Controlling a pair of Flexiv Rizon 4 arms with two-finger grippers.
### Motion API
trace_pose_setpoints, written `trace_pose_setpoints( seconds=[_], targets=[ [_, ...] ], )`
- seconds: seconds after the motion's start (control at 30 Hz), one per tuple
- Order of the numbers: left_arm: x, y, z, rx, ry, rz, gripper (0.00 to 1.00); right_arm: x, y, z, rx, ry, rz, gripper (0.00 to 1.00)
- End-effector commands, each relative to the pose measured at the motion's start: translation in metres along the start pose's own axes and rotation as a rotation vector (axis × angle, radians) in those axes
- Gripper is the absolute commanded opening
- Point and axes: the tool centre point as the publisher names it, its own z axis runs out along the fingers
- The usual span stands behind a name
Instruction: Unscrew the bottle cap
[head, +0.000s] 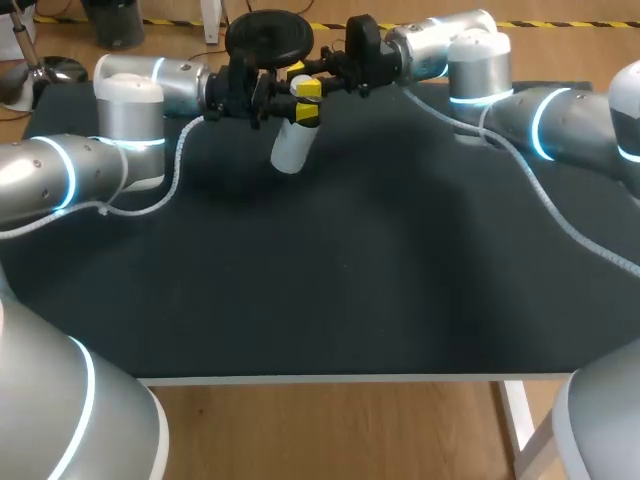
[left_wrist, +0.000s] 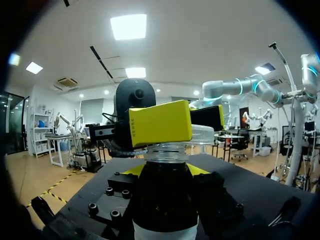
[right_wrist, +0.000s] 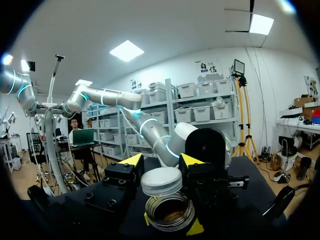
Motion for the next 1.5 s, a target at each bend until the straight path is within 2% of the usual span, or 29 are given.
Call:
trace_pose_setpoints(
  seconds=[0.03,0.2,0.3,0.4,0.53,0.67,0.87,1.0,1.07,1.2,1.3,1.33,1.4,1.43,1.5],
  targets=[
    [-0.005,0.000,0.000,0.003,0.008,0.000,0.00,-0.012,0.001,-0.003,0.001,1.063,-0.004,0.00],
    [-0.005,0.000,0.000,0.003,0.008,0.000,0.00,-0.015,0.017,-0.011,0.000,0.989,-0.030,0.00],
    [-0.005,0.000,0.000,0.003,0.008,0.000,0.00,-0.018,0.035,-0.024,-0.002,0.903,-0.051,0.00],
    [-0.005,0.000,0.000,0.003,0.008,0.000,0.00,-0.021,0.046,-0.045,0.014,0.789,-0.049,0.00],
    [-0.005,0.000,0.000,0.003,0.008,0.000,0.00,-0.020,0.043,-0.091,0.025,0.581,-0.016,0.00],
    [-0.005,0.000,0.000,0.003,0.008,0.000,0.00,-0.005,0.023,-0.146,0.028,0.385,0.027,0.00],
    [-0.005,0.000,0.000,0.003,0.008,0.000,0.00,0.027,-0.025,-0.219,0.001,0.104,0.106,0.00],
    [-0.005,0.000,0.000,0.003,0.008,0.000,0.00,0.044,-0.068,-0.247,0.049,-0.053,0.184,0.00],
    [-0.005,0.000,0.000,0.003,0.008,0.000,0.00,0.054,-0.087,-0.258,0.058,-0.092,0.219,0.00],
    [-0.005,0.000,0.000,0.003,0.008,0.000,0.00,0.062,-0.111,-0.270,0.080,-0.182,0.256,0.00],
    [-0.005,0.000,0.000,0.003,0.008,0.000,0.00,0.063,-0.120,-0.273,0.103,-0.218,0.276,0.00],
    [-0.005,0.000,0.000,0.003,0.008,0.000,0.00,0.062,-0.122,-0.273,0.105,-0.224,0.281,0.11],
    [-0.005,0.000,0.000,0.003,0.008,0.000,0.00,0.062,-0.123,-0.272,0.114,-0.222,0.283,0.54],
    [-0.005,0.000,0.000,0.003,0.008,0.000,0.00,0.062,-0.124,-0.271,0.117,-0.224,0.286,1.00],
    [-0.005,0.000,0.000,0.003,0.008,0.000,0.00,0.061,-0.124,-0.270,0.124,-0.224,0.288,1.00]
  ],
)
